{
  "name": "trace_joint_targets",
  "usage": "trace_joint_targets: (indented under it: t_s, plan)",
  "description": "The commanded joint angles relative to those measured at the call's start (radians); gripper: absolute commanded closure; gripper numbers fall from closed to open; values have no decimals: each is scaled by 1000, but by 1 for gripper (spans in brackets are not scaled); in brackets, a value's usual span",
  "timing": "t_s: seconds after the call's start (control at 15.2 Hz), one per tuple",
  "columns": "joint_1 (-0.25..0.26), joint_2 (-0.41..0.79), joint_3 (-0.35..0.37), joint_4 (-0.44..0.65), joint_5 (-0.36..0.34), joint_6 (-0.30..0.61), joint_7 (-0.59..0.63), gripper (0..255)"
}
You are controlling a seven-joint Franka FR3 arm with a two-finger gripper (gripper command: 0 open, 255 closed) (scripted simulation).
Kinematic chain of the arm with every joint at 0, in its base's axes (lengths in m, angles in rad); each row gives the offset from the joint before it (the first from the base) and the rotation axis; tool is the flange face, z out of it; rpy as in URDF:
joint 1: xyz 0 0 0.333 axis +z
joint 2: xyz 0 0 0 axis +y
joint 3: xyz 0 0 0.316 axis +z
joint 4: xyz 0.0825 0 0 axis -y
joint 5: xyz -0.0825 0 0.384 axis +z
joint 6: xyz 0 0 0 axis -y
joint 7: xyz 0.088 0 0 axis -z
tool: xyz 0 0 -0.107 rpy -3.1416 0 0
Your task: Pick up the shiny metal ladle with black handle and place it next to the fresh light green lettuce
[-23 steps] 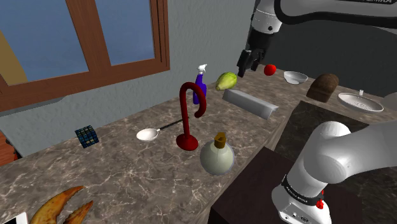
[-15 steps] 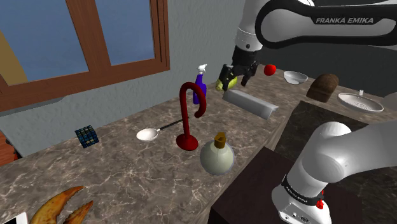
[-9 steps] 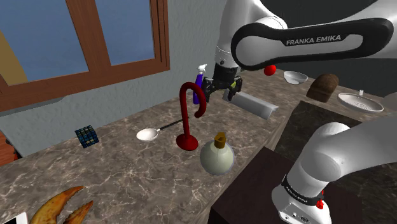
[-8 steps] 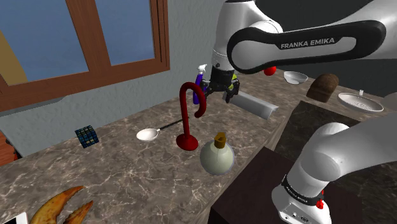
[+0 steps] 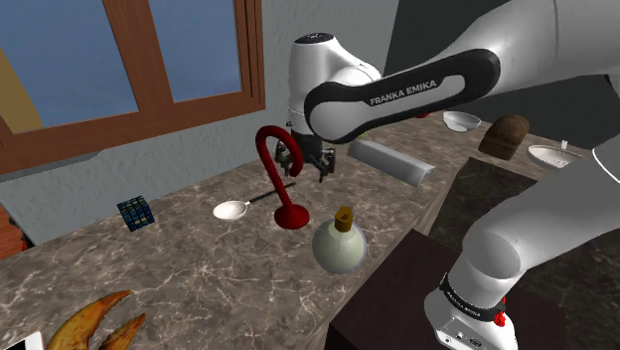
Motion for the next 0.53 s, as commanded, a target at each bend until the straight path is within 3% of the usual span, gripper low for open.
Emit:
trace_joint_targets:
  t_s: [0.0,0.26,0.46]
  plan:
    - [-39,93,61,44,-39,36,150,0]
    - [-104,297,151,157,-175,73,445,0]
    - [-102,463,165,259,-306,73,669,0]
